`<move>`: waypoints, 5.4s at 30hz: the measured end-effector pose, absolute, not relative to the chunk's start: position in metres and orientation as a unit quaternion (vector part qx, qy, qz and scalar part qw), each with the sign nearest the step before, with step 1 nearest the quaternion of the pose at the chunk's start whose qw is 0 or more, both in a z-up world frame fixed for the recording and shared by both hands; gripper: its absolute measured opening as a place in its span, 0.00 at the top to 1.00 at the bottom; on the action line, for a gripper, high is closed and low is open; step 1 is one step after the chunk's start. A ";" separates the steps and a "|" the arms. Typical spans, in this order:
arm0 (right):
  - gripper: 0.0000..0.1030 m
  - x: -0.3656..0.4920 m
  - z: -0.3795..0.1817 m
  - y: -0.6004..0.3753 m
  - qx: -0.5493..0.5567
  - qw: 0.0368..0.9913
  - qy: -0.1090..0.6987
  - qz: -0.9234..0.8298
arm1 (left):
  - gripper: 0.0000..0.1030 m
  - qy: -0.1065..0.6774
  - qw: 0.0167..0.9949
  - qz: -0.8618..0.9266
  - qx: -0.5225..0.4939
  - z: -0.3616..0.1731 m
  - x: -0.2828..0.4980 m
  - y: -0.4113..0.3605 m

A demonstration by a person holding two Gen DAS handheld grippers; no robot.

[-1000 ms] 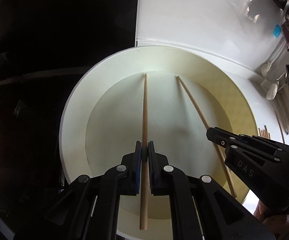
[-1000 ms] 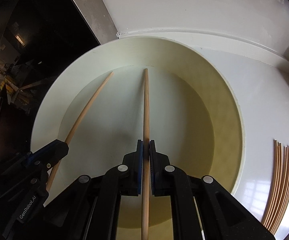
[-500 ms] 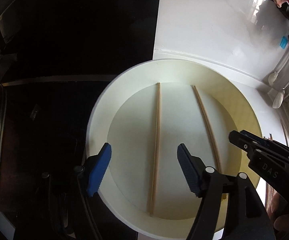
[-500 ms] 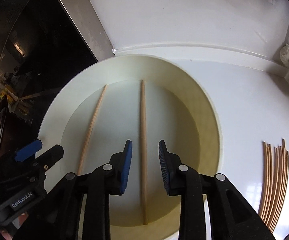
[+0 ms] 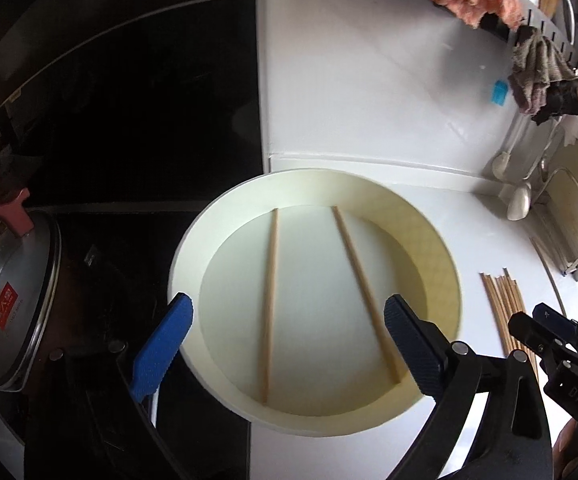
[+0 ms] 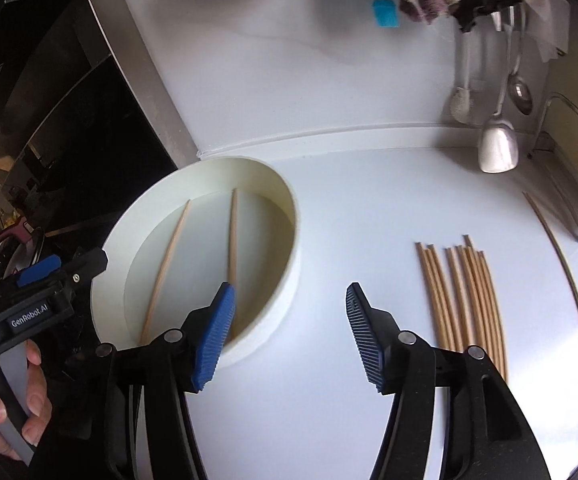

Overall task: Organize utensils
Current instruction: 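Move both open grippers back toward the chopstick pile, then grasp the lone chopstick with the right gripper while the left gripper grasps one from the pile, then carry both held chopsticks over the white basin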

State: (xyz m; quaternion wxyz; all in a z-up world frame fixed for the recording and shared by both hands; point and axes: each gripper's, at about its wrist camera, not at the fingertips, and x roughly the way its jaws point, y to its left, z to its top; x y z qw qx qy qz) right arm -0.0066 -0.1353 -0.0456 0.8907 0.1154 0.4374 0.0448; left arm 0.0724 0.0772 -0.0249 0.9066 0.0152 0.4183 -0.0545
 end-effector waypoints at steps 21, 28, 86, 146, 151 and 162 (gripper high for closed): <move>0.40 -0.100 -0.060 -0.400 0.122 0.895 0.427 -0.034 | 0.06 0.446 0.891 -0.078 0.031 -0.033 -0.006 -0.139; 0.40 -0.078 -0.096 -0.442 0.123 0.887 0.442 -0.043 | 0.06 0.462 0.883 -0.054 0.057 -0.065 -0.011 -0.161; 0.56 0.009 -0.181 -0.450 0.029 0.887 0.460 -0.038 | 0.07 0.525 0.850 -0.033 0.022 -0.175 0.035 -0.163; 0.93 0.056 -0.063 -0.097 0.110 0.864 0.448 0.202 | 0.93 0.501 0.863 -0.028 -0.059 -0.056 0.099 0.098; 0.94 0.077 -0.081 -0.062 0.099 0.858 0.470 0.184 | 0.93 0.508 0.859 -0.048 -0.053 -0.071 0.122 0.108; 0.93 0.093 -0.116 -0.045 0.102 0.840 0.513 0.147 | 0.93 0.543 0.836 -0.065 -0.042 -0.106 0.144 0.114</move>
